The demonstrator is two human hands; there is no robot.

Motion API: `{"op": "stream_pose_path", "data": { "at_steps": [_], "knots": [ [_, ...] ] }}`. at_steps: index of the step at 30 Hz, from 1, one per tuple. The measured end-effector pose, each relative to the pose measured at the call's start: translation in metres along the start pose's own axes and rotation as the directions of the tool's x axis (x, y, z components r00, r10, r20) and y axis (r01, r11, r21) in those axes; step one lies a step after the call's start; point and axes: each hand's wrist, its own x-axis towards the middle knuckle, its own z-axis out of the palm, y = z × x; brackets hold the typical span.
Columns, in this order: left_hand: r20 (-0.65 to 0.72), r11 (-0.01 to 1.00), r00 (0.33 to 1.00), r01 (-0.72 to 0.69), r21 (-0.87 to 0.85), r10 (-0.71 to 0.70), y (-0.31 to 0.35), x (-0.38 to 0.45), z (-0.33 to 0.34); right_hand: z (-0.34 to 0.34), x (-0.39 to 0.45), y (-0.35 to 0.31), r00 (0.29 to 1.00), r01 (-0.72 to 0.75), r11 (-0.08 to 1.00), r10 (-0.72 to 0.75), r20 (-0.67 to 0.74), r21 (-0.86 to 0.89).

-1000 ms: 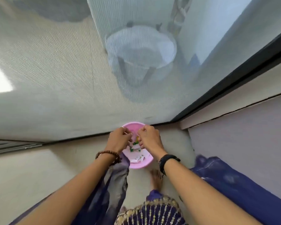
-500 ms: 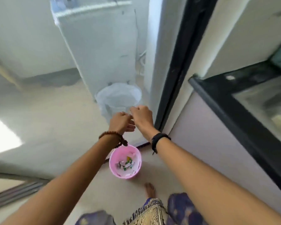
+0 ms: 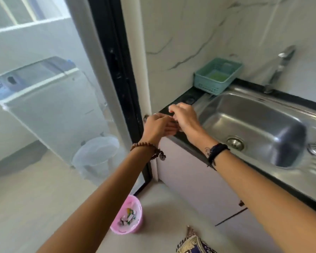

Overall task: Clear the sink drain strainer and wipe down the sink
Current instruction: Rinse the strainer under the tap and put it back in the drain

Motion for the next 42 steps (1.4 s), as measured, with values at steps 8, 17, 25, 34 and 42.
{"op": "stream_pose_path", "data": {
  "at_steps": [8,17,25,34,42],
  "knots": [
    [0.336,0.987,0.940,0.007,0.159,-0.061,0.007,0.062,0.147,-0.148,0.041,0.039,0.961,-0.032,0.999,0.042,-0.273,0.041],
    [0.504,0.966,0.851,0.015,0.258,-0.148,-0.027,0.110,0.307,-0.289,0.076,0.100,0.873,-0.123,0.991,0.129,-0.470,0.045],
    [0.522,0.879,0.765,0.117,0.463,-0.377,-0.102,0.116,0.397,-0.377,0.056,0.184,0.718,-0.334,0.941,0.289,-0.634,0.050],
    [0.523,0.832,0.721,0.132,0.539,-0.454,-0.142,0.128,0.450,-0.432,0.037,0.247,0.562,-0.587,0.807,0.459,-0.688,0.060],
    [0.454,0.804,0.717,0.252,0.539,-0.529,-0.162,0.140,0.471,-0.418,0.056,0.254,0.564,-0.561,0.826,0.430,-0.705,0.055]
  ]
}}
